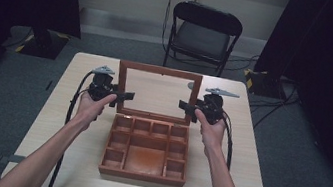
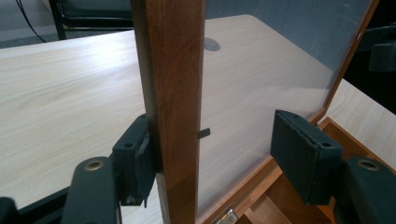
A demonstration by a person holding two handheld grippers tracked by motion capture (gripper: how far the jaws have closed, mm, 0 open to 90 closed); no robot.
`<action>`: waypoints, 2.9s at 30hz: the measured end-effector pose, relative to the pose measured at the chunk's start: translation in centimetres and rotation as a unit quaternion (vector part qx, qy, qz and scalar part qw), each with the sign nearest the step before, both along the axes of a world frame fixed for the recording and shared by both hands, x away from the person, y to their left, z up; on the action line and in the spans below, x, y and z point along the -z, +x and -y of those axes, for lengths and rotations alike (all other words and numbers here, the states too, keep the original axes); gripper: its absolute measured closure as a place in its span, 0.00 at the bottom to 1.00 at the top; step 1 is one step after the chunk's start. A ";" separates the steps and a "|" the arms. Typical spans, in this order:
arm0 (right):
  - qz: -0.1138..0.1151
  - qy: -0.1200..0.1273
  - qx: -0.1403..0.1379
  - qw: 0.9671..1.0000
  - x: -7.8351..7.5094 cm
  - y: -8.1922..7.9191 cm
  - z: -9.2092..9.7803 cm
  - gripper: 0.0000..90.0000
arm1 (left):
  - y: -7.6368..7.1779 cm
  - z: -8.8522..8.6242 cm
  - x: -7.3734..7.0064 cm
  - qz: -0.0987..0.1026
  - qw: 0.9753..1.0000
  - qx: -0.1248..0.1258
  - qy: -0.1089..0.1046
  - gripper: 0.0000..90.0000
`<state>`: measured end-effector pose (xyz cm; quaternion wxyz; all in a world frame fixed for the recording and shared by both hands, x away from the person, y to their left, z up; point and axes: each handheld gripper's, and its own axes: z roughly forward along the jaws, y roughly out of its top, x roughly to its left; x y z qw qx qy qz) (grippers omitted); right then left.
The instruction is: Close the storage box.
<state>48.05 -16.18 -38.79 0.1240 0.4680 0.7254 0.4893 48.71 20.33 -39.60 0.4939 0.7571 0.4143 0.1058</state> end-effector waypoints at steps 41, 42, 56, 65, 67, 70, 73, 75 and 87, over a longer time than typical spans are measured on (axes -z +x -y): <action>-0.011 -0.006 -0.031 0.999 -0.9 -4.4 0.7 0.37 | -4.7 -0.4 -1.1 0.026 0.999 0.037 0.001 0.43; -0.011 -0.009 -0.031 0.999 -0.9 -4.5 0.8 0.37 | -4.8 -0.5 -1.0 0.025 0.999 0.037 0.002 0.41; -0.026 -0.031 -0.029 0.999 0.0 -5.8 2.6 0.35 | -5.8 -0.1 -0.6 0.022 0.999 0.042 0.021 0.22; -0.053 -0.042 -0.036 0.997 0.4 -5.9 3.3 0.34 | -6.0 0.4 -0.7 0.026 0.998 0.047 0.023 0.19; -0.053 -0.046 -0.033 0.997 0.5 -6.0 3.5 0.34 | -6.0 0.4 -0.6 0.025 0.998 0.049 0.020 0.19; -0.054 -0.050 -0.027 0.997 0.5 -6.1 3.9 0.35 | -6.1 0.4 -0.6 0.025 0.998 0.049 0.023 0.19; -0.053 -0.049 -0.020 0.997 0.3 -6.0 4.3 0.36 | -6.1 0.4 -0.7 0.024 0.998 0.048 0.024 0.19; -0.055 -0.054 -0.019 0.997 0.2 -5.9 4.4 0.35 | -6.2 0.4 -0.7 0.025 0.998 0.044 0.023 0.19; -0.060 -0.062 0.008 0.996 -0.4 -5.3 4.9 0.38 | -6.2 0.3 -0.8 0.027 0.998 0.048 0.027 0.19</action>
